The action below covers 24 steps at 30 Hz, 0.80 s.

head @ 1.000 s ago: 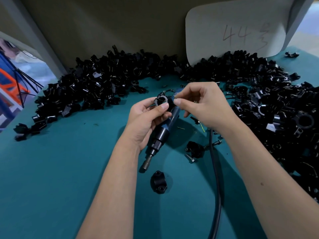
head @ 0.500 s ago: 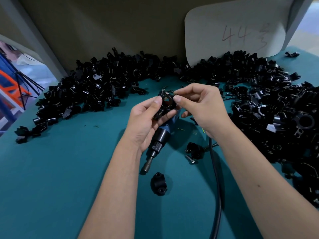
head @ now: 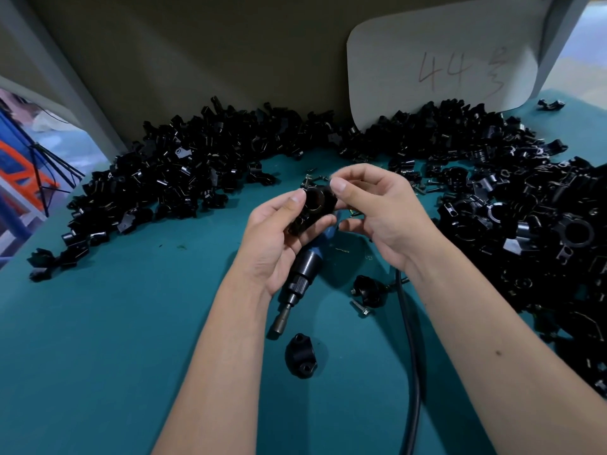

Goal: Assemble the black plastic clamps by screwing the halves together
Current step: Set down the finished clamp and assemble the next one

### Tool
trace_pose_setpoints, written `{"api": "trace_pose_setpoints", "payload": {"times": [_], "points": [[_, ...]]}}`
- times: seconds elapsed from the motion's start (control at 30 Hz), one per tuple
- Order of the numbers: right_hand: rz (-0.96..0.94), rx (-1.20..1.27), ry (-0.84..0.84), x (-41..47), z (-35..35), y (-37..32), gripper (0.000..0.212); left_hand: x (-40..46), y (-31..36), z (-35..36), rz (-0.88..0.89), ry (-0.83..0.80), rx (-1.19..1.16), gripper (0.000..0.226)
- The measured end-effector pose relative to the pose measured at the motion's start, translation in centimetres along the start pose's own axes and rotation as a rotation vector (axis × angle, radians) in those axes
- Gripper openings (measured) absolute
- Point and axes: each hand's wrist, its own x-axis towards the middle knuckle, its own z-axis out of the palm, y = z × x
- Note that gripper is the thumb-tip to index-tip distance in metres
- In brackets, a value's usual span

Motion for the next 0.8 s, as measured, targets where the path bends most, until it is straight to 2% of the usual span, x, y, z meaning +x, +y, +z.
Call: {"api": "trace_pose_setpoints", "payload": {"times": [0.07, 0.33, 0.47, 0.57, 0.63, 0.8], "points": [[0.021, 0.054, -0.013, -0.1, 0.2, 0.0, 0.002, 0.0, 0.1, 0.1, -0.008, 0.001, -0.035, 0.027], [-0.016, -0.005, 0.076, 0.1, 0.6, 0.0, 0.028, 0.0, 0.0, 0.6, 0.014, -0.042, -0.004, 0.035], [-0.096, -0.104, 0.107, 0.1, 0.6, -0.2, 0.022, 0.2, -0.3, 0.5, 0.070, 0.002, -0.002, 0.027], [-0.279, -0.317, 0.141, 0.4, 0.7, -0.2, 0.008, 0.8, -0.8, 0.3, 0.227, 0.056, 0.178, 0.013], [-0.367, -0.407, 0.153, 0.6, 0.9, 0.0, 0.003, 1.1, -1.1, 0.3, 0.322, 0.050, 0.344, 0.013], [-0.341, -0.373, 0.162, 0.7, 0.5, 0.4, 0.006, 1.3, -1.3, 0.3, 0.392, 0.070, 0.472, 0.020]]}}
